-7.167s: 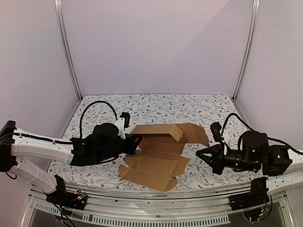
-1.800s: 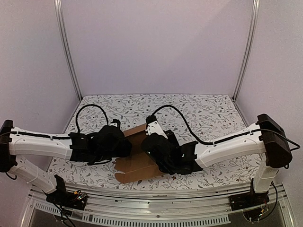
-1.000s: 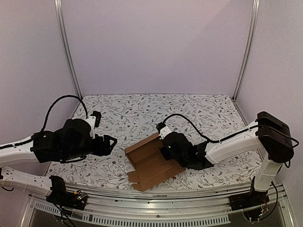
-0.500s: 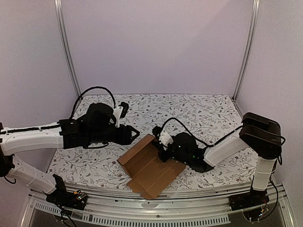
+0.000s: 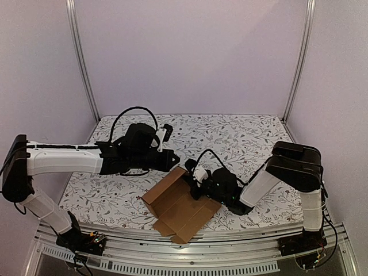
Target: Fold the paper box
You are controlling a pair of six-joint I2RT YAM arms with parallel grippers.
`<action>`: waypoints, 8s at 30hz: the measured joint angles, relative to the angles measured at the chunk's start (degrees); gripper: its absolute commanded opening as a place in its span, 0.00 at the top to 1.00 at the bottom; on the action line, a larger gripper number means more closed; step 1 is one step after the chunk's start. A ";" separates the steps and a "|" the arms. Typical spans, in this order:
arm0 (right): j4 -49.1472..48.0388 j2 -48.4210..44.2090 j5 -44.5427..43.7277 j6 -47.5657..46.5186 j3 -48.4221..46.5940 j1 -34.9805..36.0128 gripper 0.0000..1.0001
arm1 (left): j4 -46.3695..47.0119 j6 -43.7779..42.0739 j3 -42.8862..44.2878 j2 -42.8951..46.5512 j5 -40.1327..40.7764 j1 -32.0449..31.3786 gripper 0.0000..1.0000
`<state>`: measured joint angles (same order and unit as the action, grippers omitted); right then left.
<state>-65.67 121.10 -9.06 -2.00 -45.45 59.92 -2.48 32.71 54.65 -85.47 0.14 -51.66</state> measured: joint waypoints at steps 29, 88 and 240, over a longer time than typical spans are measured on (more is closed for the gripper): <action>-7.67 5.95 -2.40 5.07 0.11 -0.11 0.88 | 10.38 4.04 -2.75 -10.10 -1.64 -0.59 1.00; -5.73 6.56 -5.20 5.99 -1.95 0.33 1.00 | 5.55 4.02 -2.67 -7.72 4.37 -3.56 0.69; 118.14 -57.20 -19.02 7.34 -25.66 -4.85 0.01 | -17.62 -22.91 26.53 -23.78 -4.76 -3.58 0.34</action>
<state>52.47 63.90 -28.08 5.34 -71.11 55.07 -20.10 9.80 81.19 -109.25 -4.62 -55.24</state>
